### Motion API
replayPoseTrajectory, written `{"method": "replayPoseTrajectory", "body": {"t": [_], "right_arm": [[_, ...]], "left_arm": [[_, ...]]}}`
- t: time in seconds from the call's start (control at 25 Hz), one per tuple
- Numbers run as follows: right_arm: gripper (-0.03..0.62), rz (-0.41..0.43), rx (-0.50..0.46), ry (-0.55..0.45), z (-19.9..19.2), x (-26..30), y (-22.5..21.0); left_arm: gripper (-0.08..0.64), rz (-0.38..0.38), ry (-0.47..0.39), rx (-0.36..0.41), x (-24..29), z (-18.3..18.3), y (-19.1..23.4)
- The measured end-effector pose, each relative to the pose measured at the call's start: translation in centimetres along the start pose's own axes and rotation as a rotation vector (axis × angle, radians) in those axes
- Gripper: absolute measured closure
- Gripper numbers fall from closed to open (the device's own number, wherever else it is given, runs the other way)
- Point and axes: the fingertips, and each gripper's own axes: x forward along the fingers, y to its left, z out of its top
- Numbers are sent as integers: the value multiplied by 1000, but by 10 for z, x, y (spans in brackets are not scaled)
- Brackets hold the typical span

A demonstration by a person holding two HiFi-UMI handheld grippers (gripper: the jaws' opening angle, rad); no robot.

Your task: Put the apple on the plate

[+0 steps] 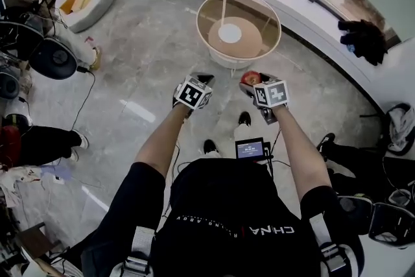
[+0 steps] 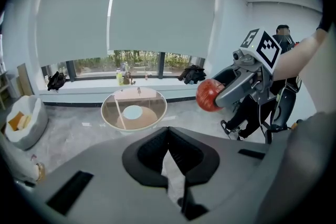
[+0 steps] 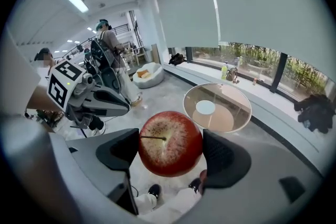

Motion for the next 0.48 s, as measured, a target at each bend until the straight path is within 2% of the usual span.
{"method": "replayPoseTrajectory", "body": {"t": [0.2, 0.28, 0.4, 0.48], "right_arm": [[206, 10, -19, 4, 29, 29, -33], [206, 23, -50, 13, 44, 41, -60], [206, 26, -84, 23, 79, 54, -109], [206, 33, -100, 19, 107, 66, -125]], "left_arm": [[543, -16, -4, -19, 40, 33, 26], [543, -7, 15, -12, 65, 54, 34], [543, -2, 52, 0, 109, 95, 47], [543, -4, 62, 11, 126, 119, 66]]}}
